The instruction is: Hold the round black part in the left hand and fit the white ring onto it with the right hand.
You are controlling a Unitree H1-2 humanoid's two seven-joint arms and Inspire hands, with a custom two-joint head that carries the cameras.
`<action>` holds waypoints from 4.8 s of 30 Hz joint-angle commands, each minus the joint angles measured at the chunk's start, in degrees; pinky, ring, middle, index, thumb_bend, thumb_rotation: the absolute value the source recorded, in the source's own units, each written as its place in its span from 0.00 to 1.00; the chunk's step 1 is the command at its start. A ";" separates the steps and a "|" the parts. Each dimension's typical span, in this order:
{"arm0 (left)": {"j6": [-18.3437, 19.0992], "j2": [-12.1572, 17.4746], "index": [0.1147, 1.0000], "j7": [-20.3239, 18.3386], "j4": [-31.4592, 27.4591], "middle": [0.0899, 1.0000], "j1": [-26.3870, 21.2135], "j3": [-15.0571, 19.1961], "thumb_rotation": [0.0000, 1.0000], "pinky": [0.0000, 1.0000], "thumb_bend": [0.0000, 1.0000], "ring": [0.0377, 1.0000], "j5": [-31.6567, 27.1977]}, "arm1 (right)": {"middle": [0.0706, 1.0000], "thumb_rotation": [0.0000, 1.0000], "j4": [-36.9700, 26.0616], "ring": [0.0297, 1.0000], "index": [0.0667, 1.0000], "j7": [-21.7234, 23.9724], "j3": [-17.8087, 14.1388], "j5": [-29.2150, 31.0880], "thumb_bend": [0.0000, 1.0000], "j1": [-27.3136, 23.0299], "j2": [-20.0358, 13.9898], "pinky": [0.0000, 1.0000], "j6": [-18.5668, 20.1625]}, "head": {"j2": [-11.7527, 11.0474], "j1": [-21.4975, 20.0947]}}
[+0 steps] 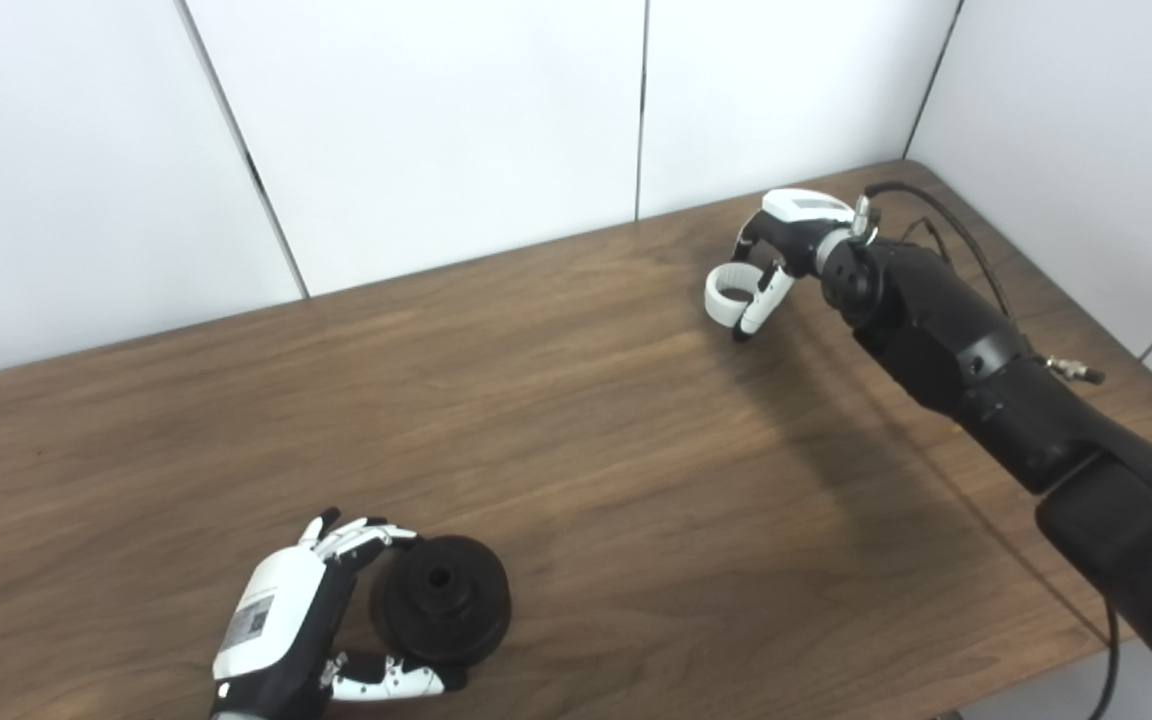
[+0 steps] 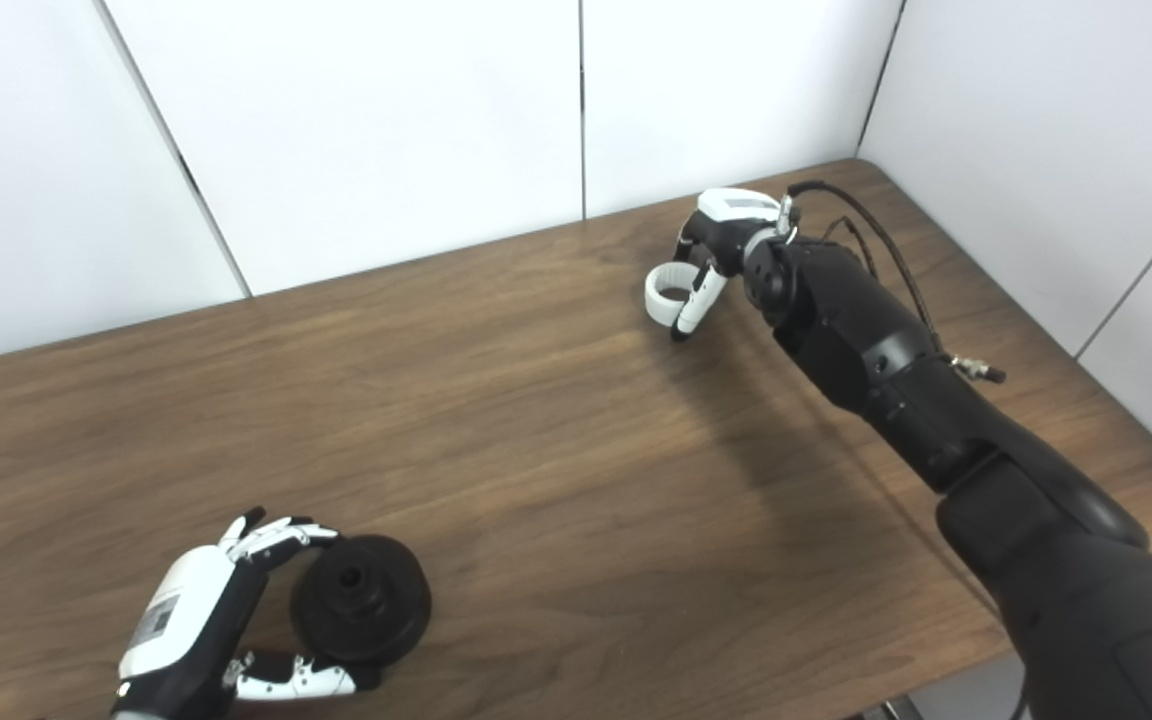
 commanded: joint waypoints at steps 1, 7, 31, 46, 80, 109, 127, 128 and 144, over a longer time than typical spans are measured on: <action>0.08 0.80 0.42 -0.91 -0.26 0.76 0.54 0.05 0.05 1.00 0.52 0.85 -0.01 | 0.84 0.20 -1.45 0.95 0.52 -1.26 -0.52 -1.22 0.90 -1.41 -1.37 0.97 -0.33 | 0.06 -0.09; -0.03 0.77 0.42 -0.96 -0.28 0.76 0.55 0.13 0.05 1.00 0.52 0.85 -0.10 | 0.83 0.18 -0.14 0.94 0.49 -1.99 -0.39 -1.41 0.71 -1.84 -0.94 0.95 -1.23 | 0.19 -0.01; 1.68 -0.38 0.42 -1.71 -1.13 0.76 0.41 -0.95 0.06 1.00 0.52 0.86 1.77 | 0.79 0.15 -10.17 0.92 0.45 3.34 1.18 -2.12 0.53 -0.46 -4.75 0.98 -5.75 | 3.29 6.27; 4.42 -3.11 0.42 -2.07 -1.12 0.76 -0.93 -2.35 0.06 1.00 0.52 0.87 3.40 | 0.79 0.14 -40.66 0.94 0.45 21.91 0.94 0.60 0.53 0.97 -2.69 1.00 -1.90 | 8.75 14.64; 7.60 -6.30 0.42 -3.17 -1.03 0.76 -3.65 -4.92 0.07 1.00 0.52 0.87 7.80 | 0.77 0.14 -54.30 0.92 0.44 28.34 5.10 -1.92 0.53 5.35 10.07 0.99 -9.28 | 15.31 22.68; 7.74 -6.76 0.42 -3.52 -1.88 0.76 -3.75 -5.26 0.07 1.00 0.52 0.86 8.25 | 0.77 0.13 -48.13 0.92 0.44 26.02 7.14 -5.98 0.53 8.76 16.47 0.99 -15.84 | 15.77 22.64; 8.34 -7.01 0.42 -3.99 -2.78 0.75 -3.68 -5.12 0.06 1.00 0.53 0.85 8.27 | 0.76 0.14 -45.19 0.91 0.44 24.49 6.23 -6.57 0.53 9.46 15.87 0.98 -18.15 | 16.06 21.08; 8.41 -7.04 0.42 -4.04 -2.81 0.75 -3.67 -5.10 0.06 1.00 0.53 0.85 8.25 | 0.76 0.14 -45.17 0.91 0.44 24.54 6.23 -6.59 0.53 9.51 15.85 0.98 -18.15 | 16.06 21.08; 8.40 -6.82 0.42 -3.89 -2.28 0.75 -3.71 -4.91 0.06 1.00 0.53 0.86 8.05 | 0.77 0.34 -45.81 0.92 0.62 25.26 4.96 -7.60 1.00 9.62 15.88 0.96 -17.27 | 15.62 20.41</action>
